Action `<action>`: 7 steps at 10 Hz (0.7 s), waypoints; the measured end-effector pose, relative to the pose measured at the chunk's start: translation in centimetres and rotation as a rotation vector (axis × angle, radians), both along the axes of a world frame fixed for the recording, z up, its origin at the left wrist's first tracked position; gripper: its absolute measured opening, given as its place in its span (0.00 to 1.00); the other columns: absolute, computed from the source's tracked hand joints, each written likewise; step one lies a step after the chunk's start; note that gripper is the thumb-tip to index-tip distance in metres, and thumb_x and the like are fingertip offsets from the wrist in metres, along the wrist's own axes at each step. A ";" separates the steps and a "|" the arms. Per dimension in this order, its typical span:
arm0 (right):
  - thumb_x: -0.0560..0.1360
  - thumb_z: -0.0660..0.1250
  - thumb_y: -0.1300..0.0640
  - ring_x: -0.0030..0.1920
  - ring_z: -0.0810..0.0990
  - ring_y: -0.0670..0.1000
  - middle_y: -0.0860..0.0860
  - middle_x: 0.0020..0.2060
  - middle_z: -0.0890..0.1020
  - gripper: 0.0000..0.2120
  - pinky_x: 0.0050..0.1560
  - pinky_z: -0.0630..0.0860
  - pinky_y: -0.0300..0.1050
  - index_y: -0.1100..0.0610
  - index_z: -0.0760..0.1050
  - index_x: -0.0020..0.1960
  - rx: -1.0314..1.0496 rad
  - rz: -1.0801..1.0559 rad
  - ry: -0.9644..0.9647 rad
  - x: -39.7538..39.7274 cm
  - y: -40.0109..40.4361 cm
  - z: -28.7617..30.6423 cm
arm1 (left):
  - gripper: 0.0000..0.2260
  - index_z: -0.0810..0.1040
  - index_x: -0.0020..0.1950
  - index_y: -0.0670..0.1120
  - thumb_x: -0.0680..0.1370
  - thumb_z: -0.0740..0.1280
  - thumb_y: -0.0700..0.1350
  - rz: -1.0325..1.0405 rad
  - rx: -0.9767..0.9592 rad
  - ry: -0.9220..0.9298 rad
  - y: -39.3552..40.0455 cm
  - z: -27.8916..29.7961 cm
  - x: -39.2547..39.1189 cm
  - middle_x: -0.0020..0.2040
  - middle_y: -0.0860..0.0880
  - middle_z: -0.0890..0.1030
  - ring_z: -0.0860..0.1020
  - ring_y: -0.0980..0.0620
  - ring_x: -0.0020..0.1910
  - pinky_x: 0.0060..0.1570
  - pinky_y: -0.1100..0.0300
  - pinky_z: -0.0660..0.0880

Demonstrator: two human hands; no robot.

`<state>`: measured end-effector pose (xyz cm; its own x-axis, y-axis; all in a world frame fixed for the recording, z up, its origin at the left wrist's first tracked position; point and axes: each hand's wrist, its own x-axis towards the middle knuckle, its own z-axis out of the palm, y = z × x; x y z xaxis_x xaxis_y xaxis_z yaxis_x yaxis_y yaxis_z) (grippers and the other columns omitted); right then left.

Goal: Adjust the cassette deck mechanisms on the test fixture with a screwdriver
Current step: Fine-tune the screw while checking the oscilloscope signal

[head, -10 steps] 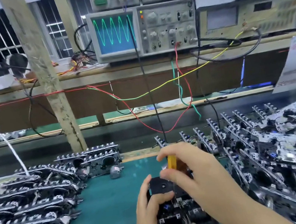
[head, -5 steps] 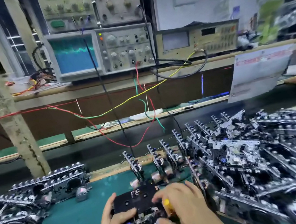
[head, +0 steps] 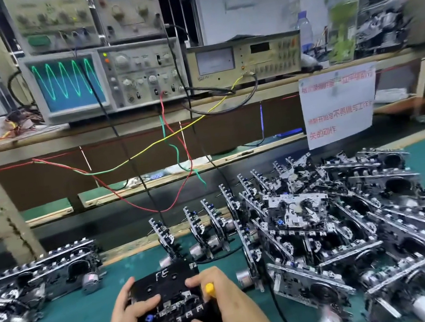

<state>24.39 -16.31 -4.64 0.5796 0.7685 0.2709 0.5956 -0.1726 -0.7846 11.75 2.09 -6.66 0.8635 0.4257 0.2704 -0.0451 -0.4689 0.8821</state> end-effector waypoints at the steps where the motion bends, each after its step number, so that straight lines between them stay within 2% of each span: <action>1: 0.73 0.65 0.41 0.54 0.72 0.32 0.27 0.54 0.69 0.18 0.50 0.66 0.32 0.31 0.62 0.60 0.037 -0.018 -0.002 0.0 0.2 -0.5 | 0.50 0.60 0.78 0.41 0.64 0.83 0.53 0.030 0.052 -0.059 0.9 -0.8 0.4 0.76 0.47 0.60 0.56 0.87 0.60 0.64 0.81 0.56; 2: 0.75 0.65 0.42 0.55 0.72 0.34 0.28 0.55 0.70 0.16 0.51 0.66 0.33 0.31 0.61 0.56 0.061 -0.023 -0.018 -0.1 0.4 -0.8 | 0.46 0.76 0.66 0.45 0.56 0.80 0.69 0.030 0.171 -0.143 -0.4 -0.3 1.5 0.75 0.48 0.63 0.61 0.82 0.64 0.68 0.75 0.57; 3: 0.75 0.64 0.41 0.54 0.72 0.35 0.29 0.53 0.70 0.15 0.51 0.68 0.34 0.32 0.63 0.58 0.077 -0.037 0.003 -0.2 0.5 -0.9 | 0.37 0.81 0.50 0.52 0.47 0.78 0.69 0.137 0.238 -0.181 -0.7 -0.5 2.5 0.72 0.47 0.70 0.76 0.58 0.65 0.65 0.69 0.67; 4: 0.74 0.65 0.41 0.54 0.72 0.36 0.29 0.51 0.70 0.17 0.52 0.67 0.33 0.36 0.65 0.61 0.091 -0.046 0.015 -0.1 0.5 -1.0 | 0.30 0.82 0.51 0.51 0.52 0.76 0.60 0.177 0.271 -0.188 -0.5 -1.3 2.5 0.73 0.45 0.71 0.75 0.41 0.68 0.64 0.69 0.68; 5: 0.75 0.65 0.42 0.58 0.72 0.35 0.26 0.56 0.70 0.13 0.54 0.67 0.33 0.36 0.64 0.56 0.094 -0.043 0.017 -0.1 0.5 -0.9 | 0.26 0.84 0.50 0.58 0.53 0.77 0.61 0.153 0.266 -0.204 -0.4 -1.0 2.3 0.73 0.45 0.71 0.73 0.39 0.70 0.59 0.66 0.72; 6: 0.75 0.65 0.43 0.62 0.71 0.35 0.28 0.62 0.71 0.12 0.58 0.67 0.34 0.36 0.62 0.52 0.093 -0.036 0.024 -0.1 0.5 -0.9 | 0.29 0.81 0.54 0.66 0.53 0.78 0.61 0.136 0.284 -0.232 -0.8 -0.8 1.9 0.74 0.47 0.70 0.71 0.41 0.72 0.57 0.58 0.74; 7: 0.75 0.65 0.44 0.64 0.70 0.34 0.27 0.62 0.71 0.12 0.59 0.67 0.35 0.38 0.62 0.52 0.099 -0.028 0.029 0.0 0.4 -0.9 | 0.29 0.81 0.54 0.66 0.53 0.78 0.62 0.138 0.270 -0.237 -1.0 -0.9 1.7 0.75 0.49 0.70 0.68 0.46 0.74 0.62 0.59 0.72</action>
<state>24.40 -15.88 -5.51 0.6092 0.7224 0.3272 0.5683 -0.1100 -0.8154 13.48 1.05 -7.56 0.7029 0.4199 0.5742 -0.1535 -0.6986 0.6988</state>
